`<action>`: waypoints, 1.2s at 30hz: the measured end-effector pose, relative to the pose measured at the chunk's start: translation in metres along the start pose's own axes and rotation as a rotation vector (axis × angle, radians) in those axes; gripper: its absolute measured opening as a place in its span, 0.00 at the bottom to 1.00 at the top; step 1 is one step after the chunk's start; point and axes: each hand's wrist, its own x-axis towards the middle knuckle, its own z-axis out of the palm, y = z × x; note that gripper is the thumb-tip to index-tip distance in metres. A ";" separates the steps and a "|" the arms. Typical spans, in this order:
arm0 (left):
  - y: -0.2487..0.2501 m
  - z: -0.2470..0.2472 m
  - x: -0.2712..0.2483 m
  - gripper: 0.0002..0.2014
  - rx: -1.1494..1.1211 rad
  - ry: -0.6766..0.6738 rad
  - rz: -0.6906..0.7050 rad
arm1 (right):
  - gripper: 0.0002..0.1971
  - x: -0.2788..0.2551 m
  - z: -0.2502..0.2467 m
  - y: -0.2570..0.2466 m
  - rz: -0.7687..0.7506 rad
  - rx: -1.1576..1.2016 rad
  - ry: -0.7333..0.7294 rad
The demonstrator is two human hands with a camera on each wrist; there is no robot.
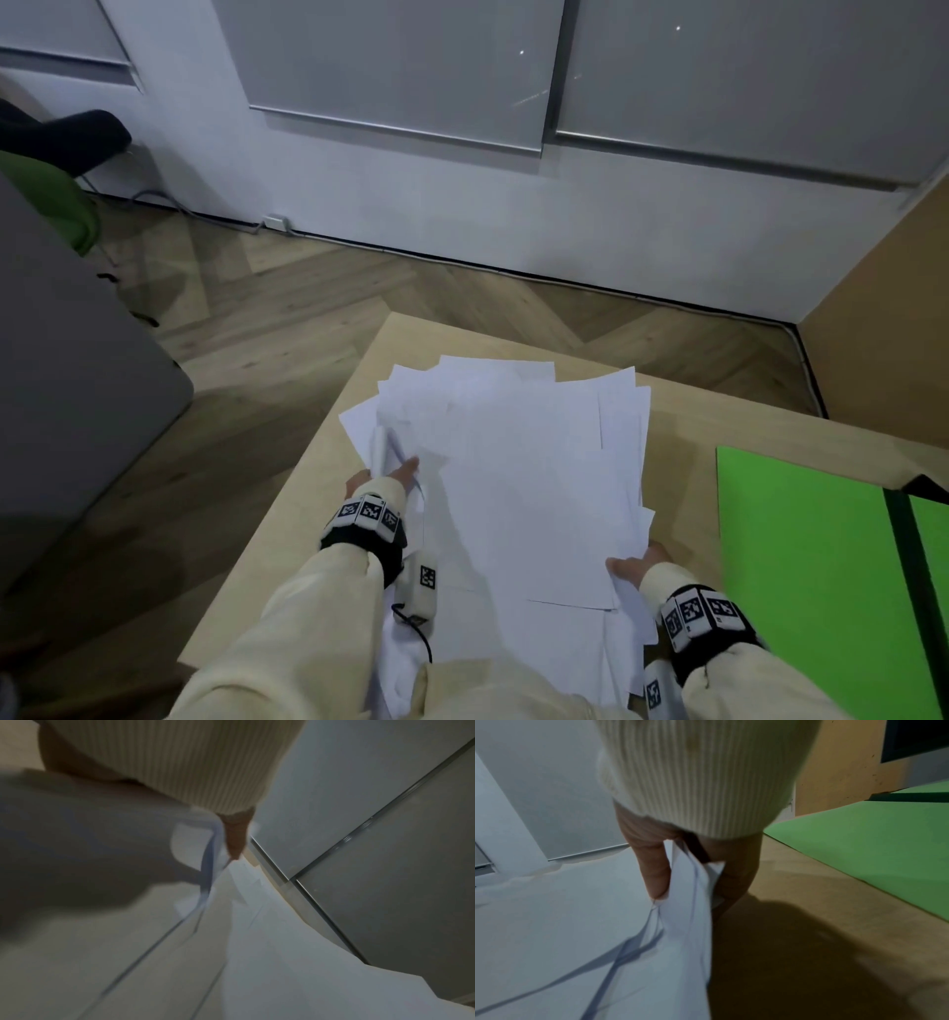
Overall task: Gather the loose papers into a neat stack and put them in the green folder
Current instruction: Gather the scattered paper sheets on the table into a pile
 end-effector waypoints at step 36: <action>0.123 -0.098 -0.154 0.11 -0.654 -0.023 0.960 | 0.35 -0.005 0.001 0.001 -0.011 0.070 -0.030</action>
